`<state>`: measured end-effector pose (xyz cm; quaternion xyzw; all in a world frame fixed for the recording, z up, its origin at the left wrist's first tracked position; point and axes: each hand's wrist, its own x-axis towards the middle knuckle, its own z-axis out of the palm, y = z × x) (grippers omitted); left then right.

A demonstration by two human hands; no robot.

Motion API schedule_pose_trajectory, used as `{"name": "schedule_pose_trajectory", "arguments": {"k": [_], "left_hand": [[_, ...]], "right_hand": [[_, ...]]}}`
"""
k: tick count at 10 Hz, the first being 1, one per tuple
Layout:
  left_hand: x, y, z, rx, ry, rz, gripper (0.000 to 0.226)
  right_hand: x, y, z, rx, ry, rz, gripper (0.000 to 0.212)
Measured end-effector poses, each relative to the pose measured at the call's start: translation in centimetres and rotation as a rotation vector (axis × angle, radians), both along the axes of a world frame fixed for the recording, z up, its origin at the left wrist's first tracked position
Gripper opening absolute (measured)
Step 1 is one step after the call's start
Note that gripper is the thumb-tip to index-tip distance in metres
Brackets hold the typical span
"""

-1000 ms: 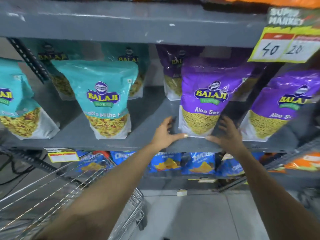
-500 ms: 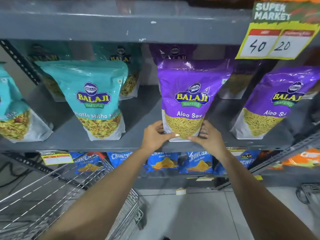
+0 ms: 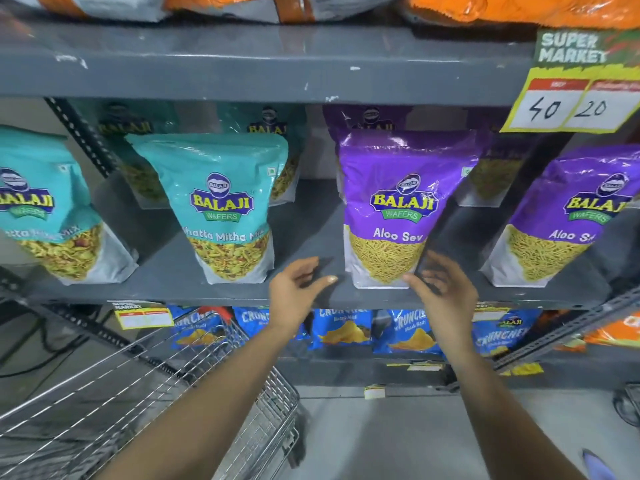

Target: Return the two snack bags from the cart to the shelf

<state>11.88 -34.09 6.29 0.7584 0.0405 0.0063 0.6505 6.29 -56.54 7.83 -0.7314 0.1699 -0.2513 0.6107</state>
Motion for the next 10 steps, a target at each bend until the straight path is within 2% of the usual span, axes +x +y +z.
{"name": "schedule_pose_trajectory", "arguments": {"k": [1,2,3,4,5,6,8,9,10], "left_hand": [[-2.7,5.2,-0.6,0.055,-0.221,0.244,0.027],[-2.9,10.9,-1.0,0.121,-0.291,0.418,0.055],[-0.4,14.8,-0.6,0.167,-0.201,0.374,0.086],[1.9,16.4,0.6,-0.025,-0.038,0.045,0.094],[3.1,17.3,-0.2,0.033,-0.041,-0.070,0.077],[2.8,17.4,-0.8,0.016,-0.013,-0.010,0.072],[2.4,17.5,-1.2,0.001,-0.009,-0.005,0.075],[2.6,17.3,-0.9,-0.052,-0.017,-0.025,0.083],[1.0,17.5,0.3,-0.077,-0.042,0.216,0.088]], "right_hand": [[-0.4,5.8,0.3,-0.072,-0.076,0.151,0.020],[2.0,11.7,-0.6,-0.110,0.003,0.388,0.028],[6.0,15.6,-1.4,-0.123,0.162,0.531,0.069],[8.9,17.9,-1.6,-0.082,0.265,0.620,0.100],[9.6,18.9,-1.6,-0.127,0.264,0.682,0.074],[9.5,19.3,-2.1,-0.107,0.266,0.662,0.057],[9.0,19.6,-1.5,-0.098,0.294,0.653,0.057],[8.3,19.9,-0.5,-0.047,0.295,0.663,0.068],[5.7,19.9,0.7,0.104,0.210,0.527,0.079]]}}
